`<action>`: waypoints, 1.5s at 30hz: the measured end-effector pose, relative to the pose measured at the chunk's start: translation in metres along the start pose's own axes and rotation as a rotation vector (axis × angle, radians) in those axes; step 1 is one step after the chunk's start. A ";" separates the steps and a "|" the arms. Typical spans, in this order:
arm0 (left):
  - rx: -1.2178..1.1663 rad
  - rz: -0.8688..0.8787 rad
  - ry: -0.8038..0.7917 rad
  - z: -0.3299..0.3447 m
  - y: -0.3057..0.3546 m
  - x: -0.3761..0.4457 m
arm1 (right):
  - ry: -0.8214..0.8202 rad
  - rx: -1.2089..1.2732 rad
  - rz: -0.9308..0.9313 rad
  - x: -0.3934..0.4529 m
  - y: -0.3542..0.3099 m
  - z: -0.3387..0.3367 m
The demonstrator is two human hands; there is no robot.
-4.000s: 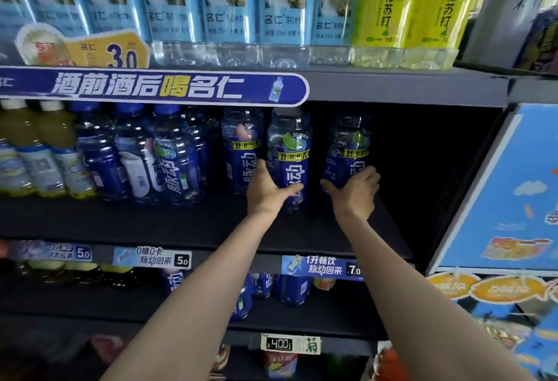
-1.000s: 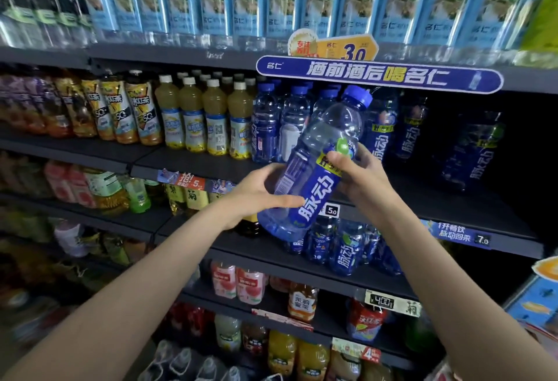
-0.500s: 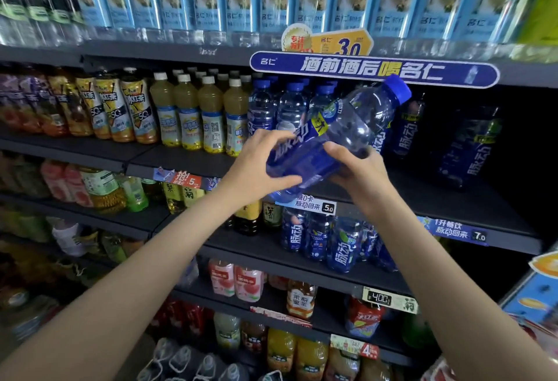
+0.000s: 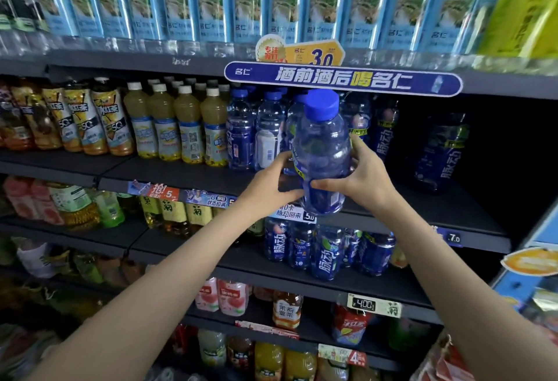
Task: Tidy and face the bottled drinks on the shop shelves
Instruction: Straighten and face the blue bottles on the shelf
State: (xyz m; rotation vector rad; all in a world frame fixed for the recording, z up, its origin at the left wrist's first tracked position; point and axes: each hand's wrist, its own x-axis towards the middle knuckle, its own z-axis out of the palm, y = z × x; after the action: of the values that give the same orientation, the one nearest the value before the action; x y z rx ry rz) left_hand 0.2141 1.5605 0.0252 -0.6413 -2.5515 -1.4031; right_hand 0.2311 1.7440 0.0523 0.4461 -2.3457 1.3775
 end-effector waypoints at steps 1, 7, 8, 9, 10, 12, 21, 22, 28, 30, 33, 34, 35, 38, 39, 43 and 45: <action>-0.029 -0.009 -0.009 0.003 -0.003 0.003 | 0.038 -0.029 0.029 0.002 0.003 0.000; 0.033 -0.025 -0.092 0.031 -0.010 0.030 | 0.295 0.001 0.303 0.025 0.018 0.016; 0.013 -0.034 -0.070 0.037 -0.009 0.037 | 0.318 0.033 0.358 0.033 0.020 0.017; 0.001 -0.051 -0.041 0.042 -0.010 0.047 | 0.325 0.039 0.400 0.042 0.022 0.019; -0.006 -0.064 -0.016 0.048 -0.011 0.056 | 0.321 0.015 0.428 0.050 0.025 0.020; -0.010 -0.080 0.032 0.060 -0.013 0.073 | 0.306 -0.056 0.450 0.062 0.031 0.023; 0.034 -0.143 0.214 0.084 -0.025 0.123 | 0.357 0.107 0.359 0.068 0.115 -0.025; 0.055 -0.136 0.241 0.088 -0.025 0.127 | 0.420 0.020 0.358 0.071 0.128 -0.032; 0.202 -0.087 0.420 0.106 -0.023 0.137 | 0.497 -0.193 0.335 0.122 0.174 -0.048; 0.185 -0.063 0.421 0.107 -0.027 0.139 | 0.483 -0.198 0.394 0.142 0.188 -0.050; 0.168 -0.079 0.417 0.107 -0.032 0.142 | 0.416 -0.221 0.486 0.169 0.207 -0.052; 0.165 -0.079 0.416 0.107 -0.032 0.142 | 0.400 -0.215 0.504 0.176 0.211 -0.051; 0.164 -0.076 0.412 0.107 -0.032 0.142 | 0.391 -0.220 0.517 0.180 0.215 -0.049; 0.163 -0.057 0.408 0.106 -0.033 0.141 | 0.420 -0.251 0.536 0.183 0.215 -0.045; 0.159 -0.050 0.409 0.106 -0.033 0.141 | 0.434 -0.261 0.537 0.180 0.212 -0.045; 0.156 -0.055 0.412 0.106 -0.032 0.140 | 0.445 -0.302 0.524 0.155 0.197 -0.045; 0.147 -0.066 0.398 0.106 -0.030 0.138 | 0.443 -0.323 0.502 0.138 0.188 -0.044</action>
State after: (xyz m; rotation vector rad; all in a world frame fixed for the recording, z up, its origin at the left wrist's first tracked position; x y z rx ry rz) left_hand 0.0844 1.6755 -0.0092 -0.2266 -2.3425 -1.2033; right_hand 0.0320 1.8599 -0.0046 -0.5218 -2.3064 1.0989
